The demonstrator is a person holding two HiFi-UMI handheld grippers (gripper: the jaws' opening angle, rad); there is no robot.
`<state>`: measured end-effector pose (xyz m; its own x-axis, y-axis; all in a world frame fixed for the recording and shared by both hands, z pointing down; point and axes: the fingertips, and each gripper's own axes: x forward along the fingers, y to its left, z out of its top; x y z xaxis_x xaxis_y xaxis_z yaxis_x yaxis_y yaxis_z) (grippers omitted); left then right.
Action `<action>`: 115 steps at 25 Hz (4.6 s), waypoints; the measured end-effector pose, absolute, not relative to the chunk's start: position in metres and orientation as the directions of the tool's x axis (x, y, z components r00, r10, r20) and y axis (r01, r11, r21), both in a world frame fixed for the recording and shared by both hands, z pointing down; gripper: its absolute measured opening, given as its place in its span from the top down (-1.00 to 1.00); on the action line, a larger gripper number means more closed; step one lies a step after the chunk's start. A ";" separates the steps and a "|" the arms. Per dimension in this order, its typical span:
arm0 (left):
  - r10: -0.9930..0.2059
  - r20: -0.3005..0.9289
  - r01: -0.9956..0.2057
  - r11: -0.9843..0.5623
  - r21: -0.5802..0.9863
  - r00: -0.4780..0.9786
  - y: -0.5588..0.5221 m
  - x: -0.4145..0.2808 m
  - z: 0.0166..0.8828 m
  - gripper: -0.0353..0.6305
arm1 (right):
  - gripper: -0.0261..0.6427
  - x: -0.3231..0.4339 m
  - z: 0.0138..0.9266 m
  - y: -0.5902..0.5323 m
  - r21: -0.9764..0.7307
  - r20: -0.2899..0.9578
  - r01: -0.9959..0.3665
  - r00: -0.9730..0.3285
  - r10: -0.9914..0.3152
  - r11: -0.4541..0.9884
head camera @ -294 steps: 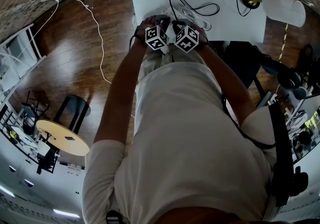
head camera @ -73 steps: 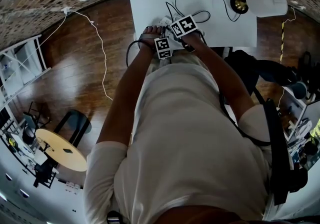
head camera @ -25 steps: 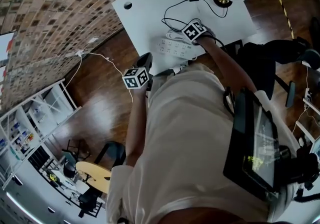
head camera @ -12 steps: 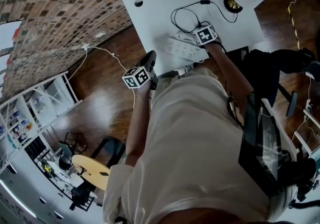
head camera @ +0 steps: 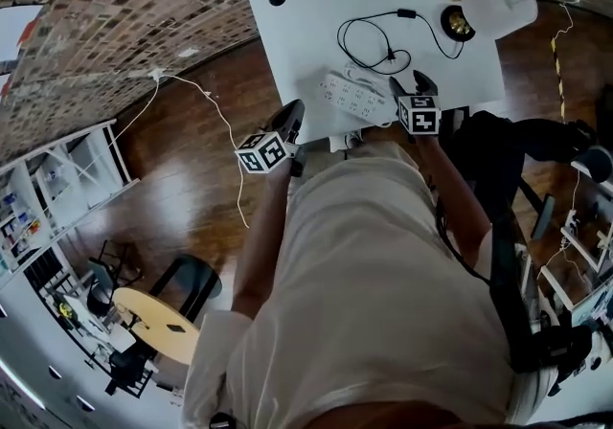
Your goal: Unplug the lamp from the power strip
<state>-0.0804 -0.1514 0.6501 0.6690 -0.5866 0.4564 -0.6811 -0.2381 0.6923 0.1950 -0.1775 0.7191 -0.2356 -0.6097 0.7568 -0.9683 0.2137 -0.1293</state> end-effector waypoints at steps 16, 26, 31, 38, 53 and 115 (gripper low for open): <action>-0.347 0.214 -0.399 -0.652 0.644 0.913 -0.128 -0.089 0.577 0.89 | 0.92 0.085 0.642 -0.155 -0.076 0.653 -0.950 -0.278 -0.705 0.304; -0.175 0.212 -0.275 -0.619 0.736 0.962 -0.081 -0.158 0.588 0.88 | 0.92 -0.011 0.616 -0.105 0.051 0.683 -0.891 -0.297 -0.667 0.450; -0.092 0.195 -0.210 -0.613 0.761 0.976 -0.072 -0.184 0.603 0.88 | 0.92 -0.020 0.617 -0.084 0.039 0.713 -0.913 -0.259 -0.652 0.405; -0.079 0.238 -0.230 -0.659 0.717 0.968 -0.069 -0.198 0.593 0.88 | 0.92 -0.030 0.614 -0.055 -0.013 0.683 -0.917 -0.299 -0.667 0.398; -0.311 0.379 -0.490 -0.552 0.674 0.872 0.025 -0.108 0.581 0.88 | 0.92 0.133 0.591 0.052 -0.192 0.634 -0.963 -0.268 -0.725 0.189; -0.733 0.208 -0.716 -0.492 0.495 0.647 0.198 -0.423 0.524 0.75 | 0.53 -0.182 0.525 0.163 -0.480 0.279 -0.772 -0.585 -0.761 0.417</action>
